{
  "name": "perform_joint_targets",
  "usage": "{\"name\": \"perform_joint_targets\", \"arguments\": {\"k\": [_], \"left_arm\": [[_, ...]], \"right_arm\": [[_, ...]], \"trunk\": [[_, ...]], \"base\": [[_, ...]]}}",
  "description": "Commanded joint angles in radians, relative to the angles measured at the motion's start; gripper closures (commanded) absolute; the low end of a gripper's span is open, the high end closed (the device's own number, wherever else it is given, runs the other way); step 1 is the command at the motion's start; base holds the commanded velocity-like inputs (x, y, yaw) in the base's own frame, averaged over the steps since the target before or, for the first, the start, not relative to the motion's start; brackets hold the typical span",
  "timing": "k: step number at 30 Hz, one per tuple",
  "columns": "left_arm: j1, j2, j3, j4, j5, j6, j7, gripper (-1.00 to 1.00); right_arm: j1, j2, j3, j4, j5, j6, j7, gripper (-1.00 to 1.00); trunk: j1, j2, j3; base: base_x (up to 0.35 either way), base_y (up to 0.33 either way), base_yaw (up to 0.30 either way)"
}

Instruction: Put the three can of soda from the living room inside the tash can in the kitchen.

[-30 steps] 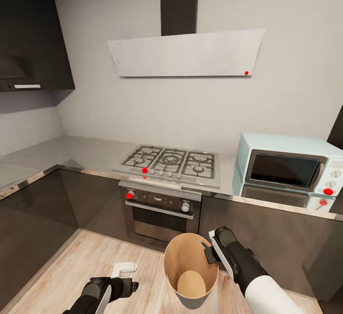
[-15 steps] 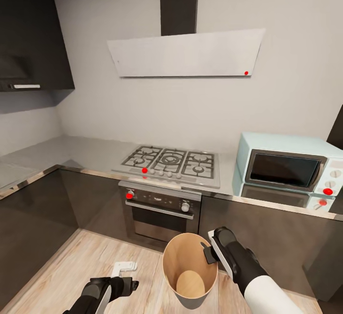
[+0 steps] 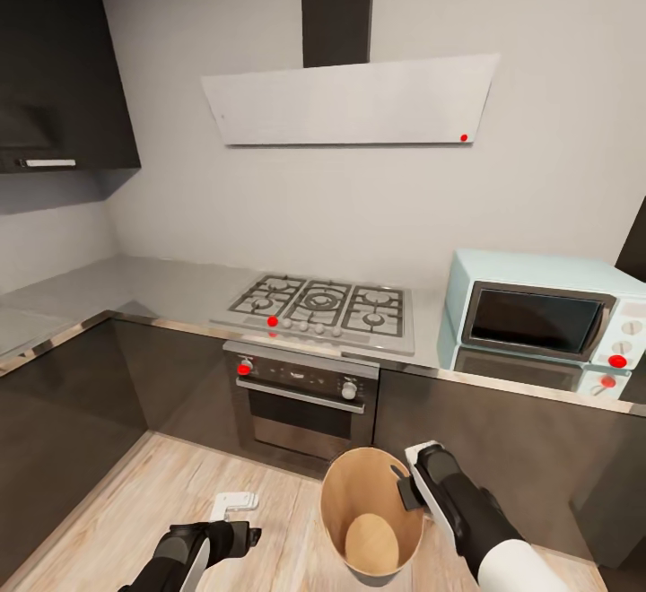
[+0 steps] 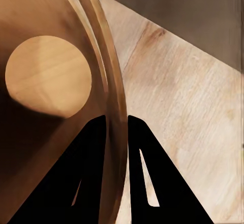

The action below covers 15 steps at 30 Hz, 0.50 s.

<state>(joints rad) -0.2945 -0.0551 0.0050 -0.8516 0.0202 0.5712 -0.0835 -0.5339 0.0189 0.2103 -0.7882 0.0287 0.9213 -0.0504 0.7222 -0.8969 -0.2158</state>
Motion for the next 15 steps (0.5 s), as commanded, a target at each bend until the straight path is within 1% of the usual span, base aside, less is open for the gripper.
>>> {"name": "perform_joint_targets", "arguments": {"k": [1, 4, 7, 9, 11, 15], "left_arm": [[0.0, 0.0, 0.0, 0.0, 0.0, 0.0, 0.0, -1.0], [0.0, 0.0, 0.001, 0.0, 0.0, 0.0, 0.0, -1.0], [0.0, 0.0, 0.001, 0.001, 0.0, -0.001, 0.001, -1.0], [0.0, 0.0, 0.001, 0.001, 0.0, -0.001, 0.001, -1.0], [0.0, 0.0, 0.001, 0.002, 0.0, -0.002, 0.001, -1.0], [0.0, 0.0, 0.001, 0.002, 0.0, -0.003, 0.001, -1.0]], "right_arm": [[0.015, -0.006, -0.001, -0.001, -0.029, -0.016, 0.007, 1.0], [0.03, -0.012, -0.002, 0.005, -0.031, -0.03, 0.008, 1.0], [0.04, -0.015, -0.003, 0.028, -0.031, -0.06, 0.008, 1.0], [0.043, -0.016, -0.003, 0.046, -0.031, -0.086, 0.009, 1.0], [0.046, -0.017, -0.004, 0.08, -0.032, -0.145, 0.009, 1.0], [0.047, -0.017, -0.003, 0.097, -0.032, -0.179, 0.008, 1.0]], "trunk": [[0.0, 0.0, 0.0], [0.0, 0.0, 0.0], [0.0, 0.0, 0.0], [0.0, 0.0, 0.0], [0.0, 0.0, 0.0], [0.0, 0.0, 0.0]], "base": [[0.0, 0.0, 0.0], [0.0, 0.0, 0.0], [0.0, 0.0, 0.0], [0.0, 0.0, 0.0], [0.0, 0.0, 0.0], [0.0, 0.0, 0.0]]}}
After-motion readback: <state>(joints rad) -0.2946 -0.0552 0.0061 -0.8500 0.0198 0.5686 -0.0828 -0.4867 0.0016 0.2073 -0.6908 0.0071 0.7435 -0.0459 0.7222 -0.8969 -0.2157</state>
